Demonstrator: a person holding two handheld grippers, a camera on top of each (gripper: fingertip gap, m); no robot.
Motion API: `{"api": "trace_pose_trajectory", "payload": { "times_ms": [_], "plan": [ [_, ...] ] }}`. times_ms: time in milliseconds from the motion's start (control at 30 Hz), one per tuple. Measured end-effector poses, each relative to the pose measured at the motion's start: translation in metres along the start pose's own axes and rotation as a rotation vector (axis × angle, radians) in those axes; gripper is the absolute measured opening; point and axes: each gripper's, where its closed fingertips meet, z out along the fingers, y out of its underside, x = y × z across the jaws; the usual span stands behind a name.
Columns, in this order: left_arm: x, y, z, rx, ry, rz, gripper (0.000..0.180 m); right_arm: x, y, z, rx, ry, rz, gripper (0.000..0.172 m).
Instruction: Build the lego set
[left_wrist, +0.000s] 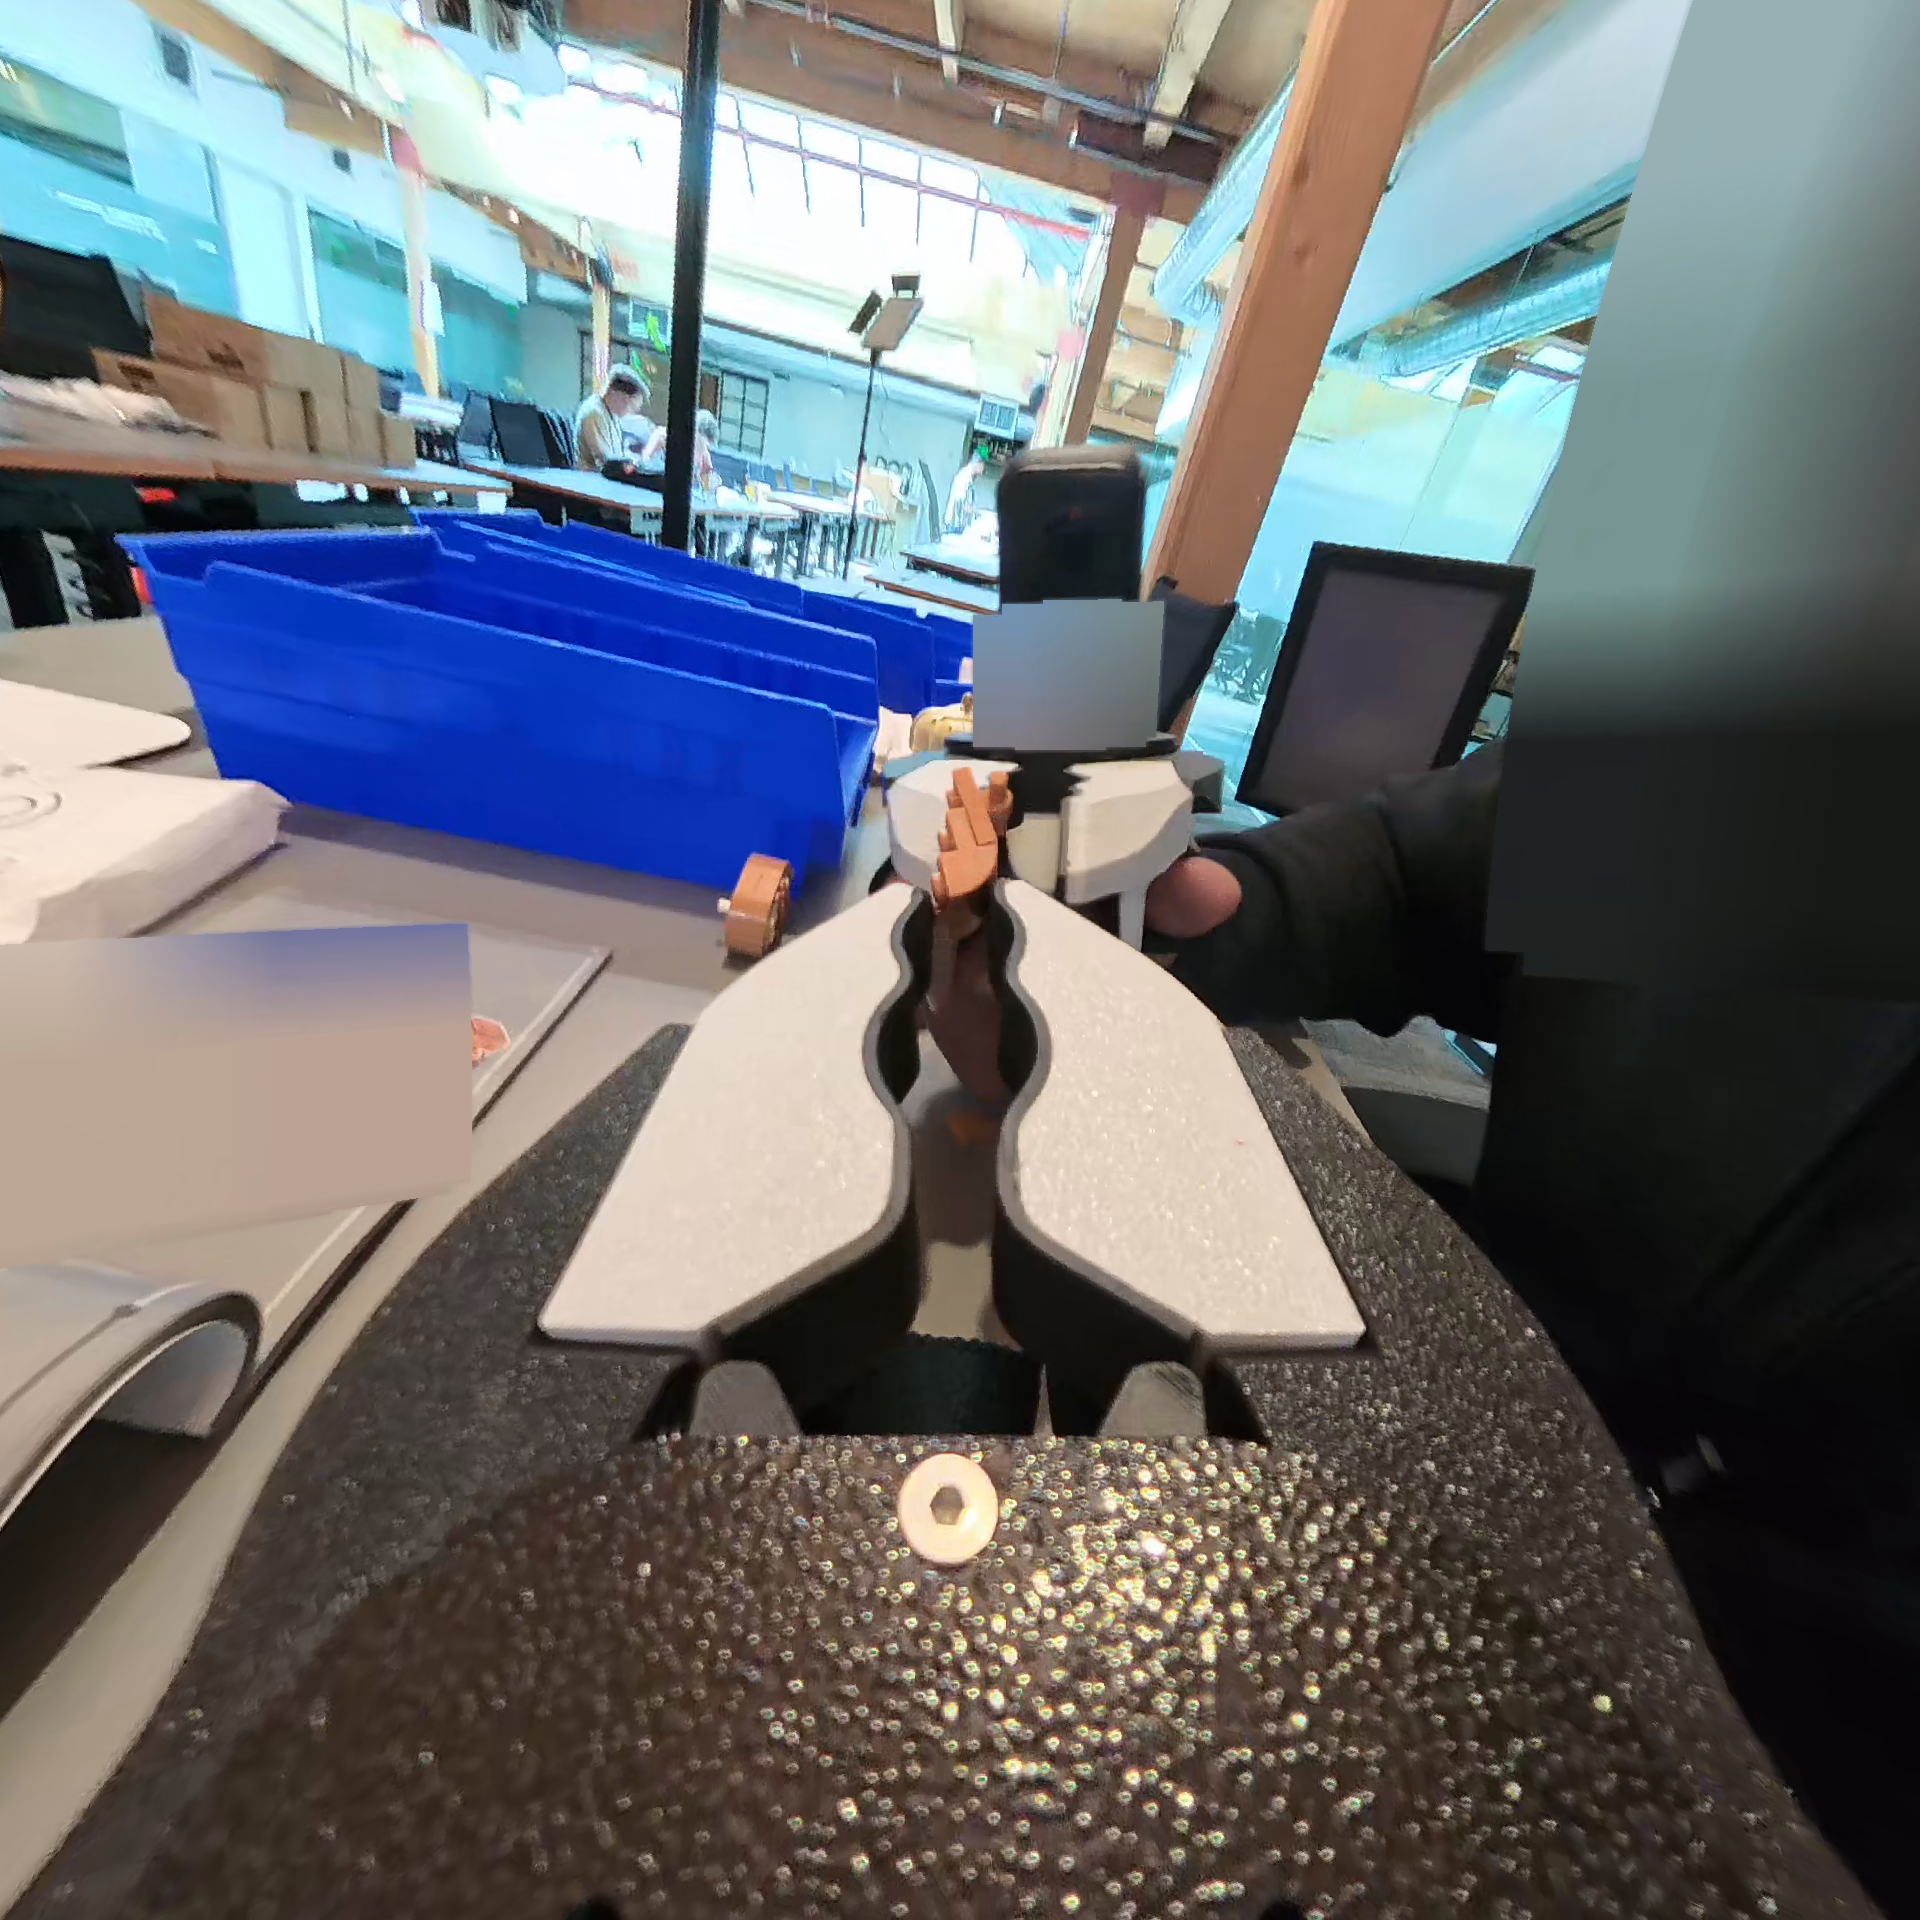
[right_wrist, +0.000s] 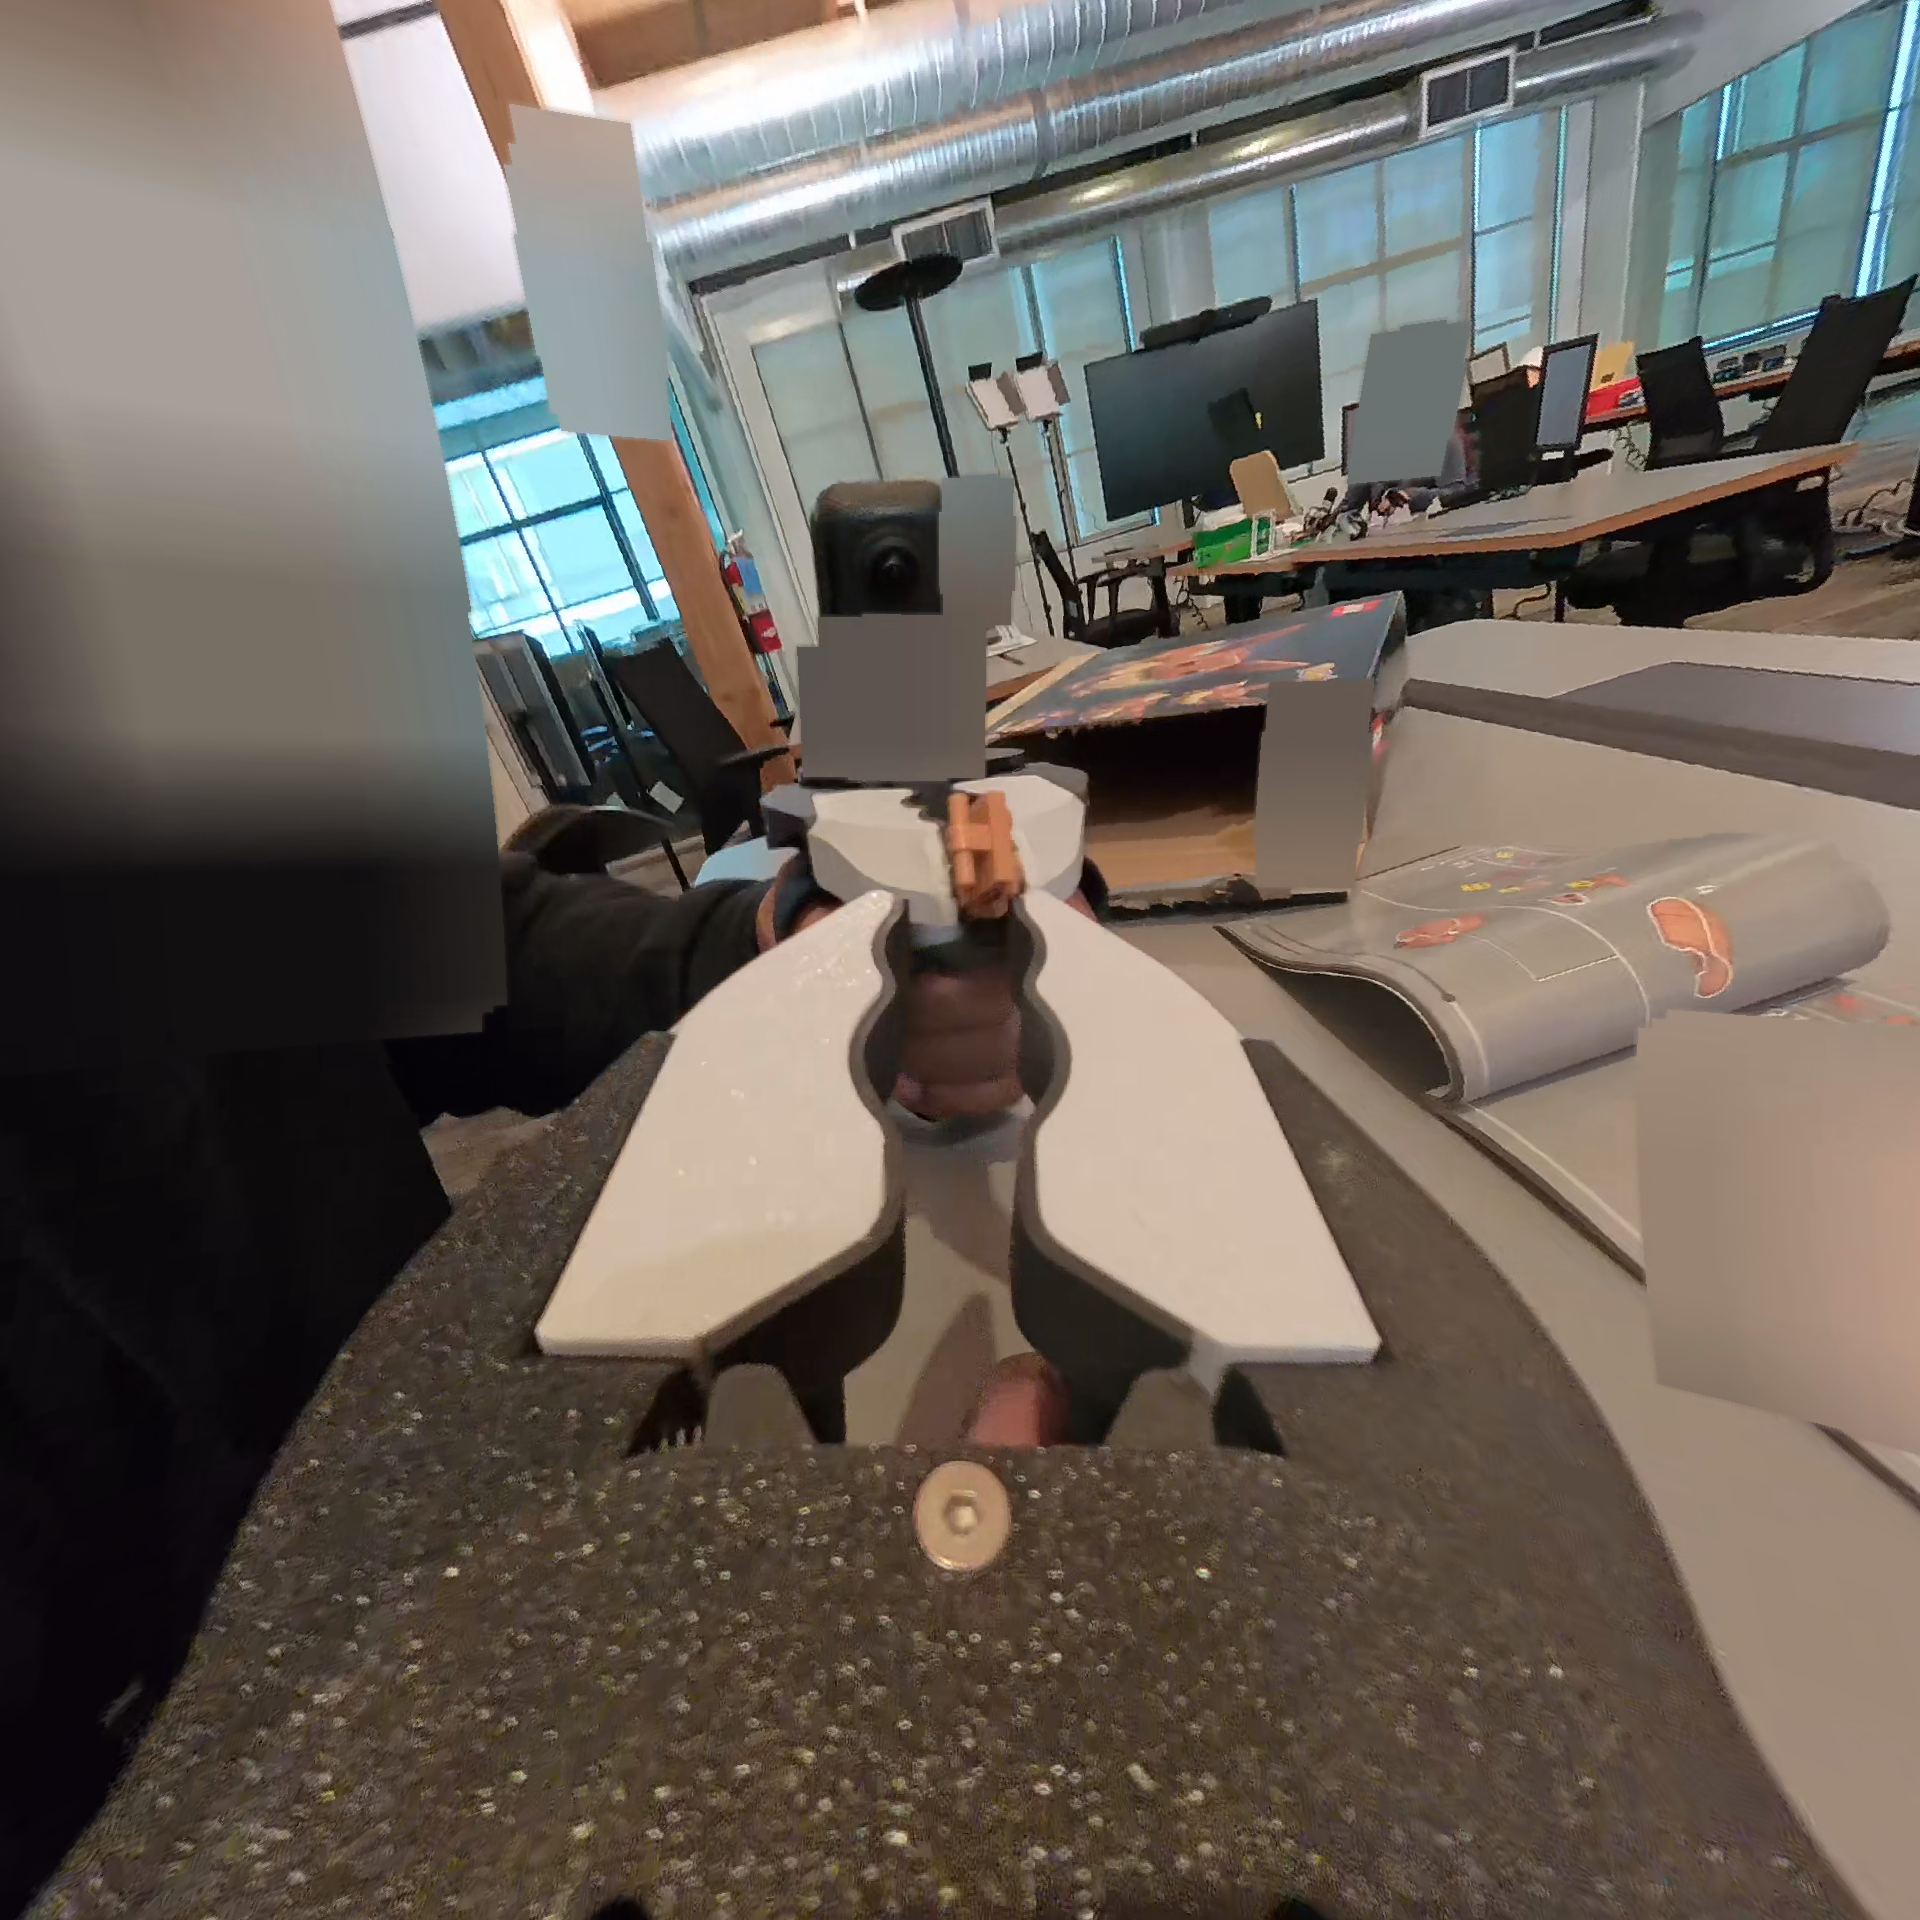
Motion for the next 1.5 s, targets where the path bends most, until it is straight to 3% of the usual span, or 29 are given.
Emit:
{"api": "trace_pose_trajectory", "payload": {
  "times_ms": [267, 1100, 1300, 1500],
  "plan": [
    [0.009, -0.003, 0.003, 0.015, 0.024, 0.052, 0.01, -0.004, -0.003, -0.001, 0.035, -0.023, 0.019, 0.009],
    [0.013, 0.0, 0.004, -0.024, 0.007, 0.138, 0.009, -0.009, -0.004, -0.003, 0.048, -0.051, 0.007, 0.008],
    [0.012, 0.0, 0.002, -0.054, -0.01, 0.212, 0.01, -0.009, -0.005, -0.004, 0.029, -0.007, -0.099, 0.007],
    [0.011, -0.021, -0.009, -0.017, -0.079, 0.374, 0.019, 0.001, -0.008, -0.01, -0.045, 0.13, -0.337, 0.007]
  ]
}}
